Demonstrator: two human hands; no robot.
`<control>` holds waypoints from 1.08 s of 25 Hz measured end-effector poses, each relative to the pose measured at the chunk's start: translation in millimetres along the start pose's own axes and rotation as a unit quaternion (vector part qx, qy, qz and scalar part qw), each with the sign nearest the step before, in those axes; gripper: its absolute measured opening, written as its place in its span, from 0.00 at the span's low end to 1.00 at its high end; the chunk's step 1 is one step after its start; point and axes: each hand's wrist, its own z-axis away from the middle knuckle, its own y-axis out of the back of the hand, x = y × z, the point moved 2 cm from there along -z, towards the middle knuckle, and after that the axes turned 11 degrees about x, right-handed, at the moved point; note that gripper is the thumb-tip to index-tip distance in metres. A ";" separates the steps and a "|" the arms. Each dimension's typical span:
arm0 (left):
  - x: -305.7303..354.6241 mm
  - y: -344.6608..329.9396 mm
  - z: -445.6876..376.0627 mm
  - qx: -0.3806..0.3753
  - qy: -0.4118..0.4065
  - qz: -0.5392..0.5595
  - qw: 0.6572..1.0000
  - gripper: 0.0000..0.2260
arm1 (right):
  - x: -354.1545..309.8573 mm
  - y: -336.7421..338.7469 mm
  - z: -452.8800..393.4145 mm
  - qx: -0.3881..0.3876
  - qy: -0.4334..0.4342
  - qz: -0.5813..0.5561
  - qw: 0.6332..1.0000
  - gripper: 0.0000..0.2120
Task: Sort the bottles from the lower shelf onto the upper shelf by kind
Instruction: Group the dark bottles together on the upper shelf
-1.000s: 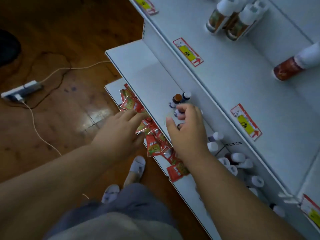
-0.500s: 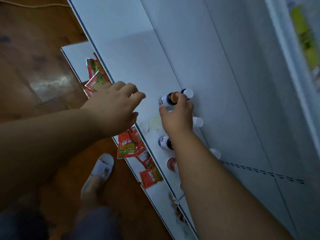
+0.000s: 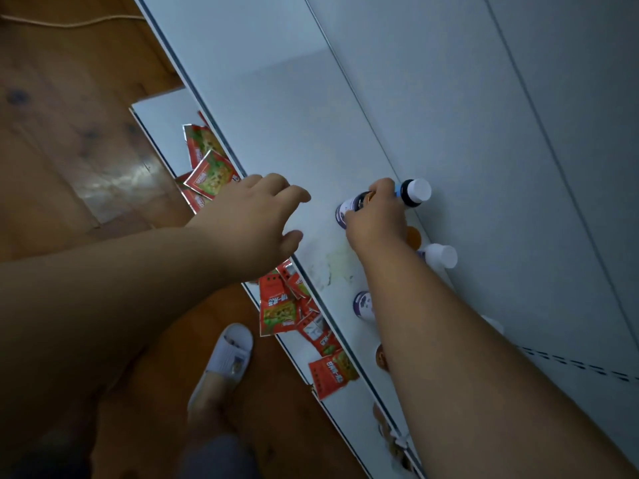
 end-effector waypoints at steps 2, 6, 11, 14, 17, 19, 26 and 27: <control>5.2 20.2 6.0 0.006 0.042 0.049 0.998 0.25 | -6.7 19.1 26.0 -0.036 -0.018 -0.094 0.995 0.20; 20.5 90.1 40.2 0.007 0.195 0.247 0.949 0.22 | -29.7 79.1 106.5 -0.155 -0.049 -0.260 0.952 0.21; 37.5 218.0 99.7 -0.022 0.326 0.419 0.847 0.26 | -87.1 196.9 208.4 -0.275 -0.025 -0.471 0.838 0.18; 47.6 282.1 106.2 -0.063 0.299 0.422 0.853 0.32 | -123.0 253.2 242.6 -0.247 0.032 -0.542 0.803 0.20; 58.5 336.2 97.0 -0.069 0.276 0.423 0.861 0.38 | -154.8 298.9 258.3 -0.214 0.057 -0.605 0.765 0.24; 71.3 361.9 90.2 -0.059 0.255 0.423 0.867 0.36 | -169.7 323.0 258.3 -0.181 0.062 -0.630 0.753 0.20; 102.7 374.5 68.6 -0.026 0.223 0.415 0.881 0.37 | -184.3 369.2 232.5 -0.115 0.091 -0.600 0.786 0.26; 103.6 376.7 63.4 -0.024 0.225 0.414 0.882 0.36 | -188.5 371.9 227.1 -0.110 0.090 -0.601 0.786 0.26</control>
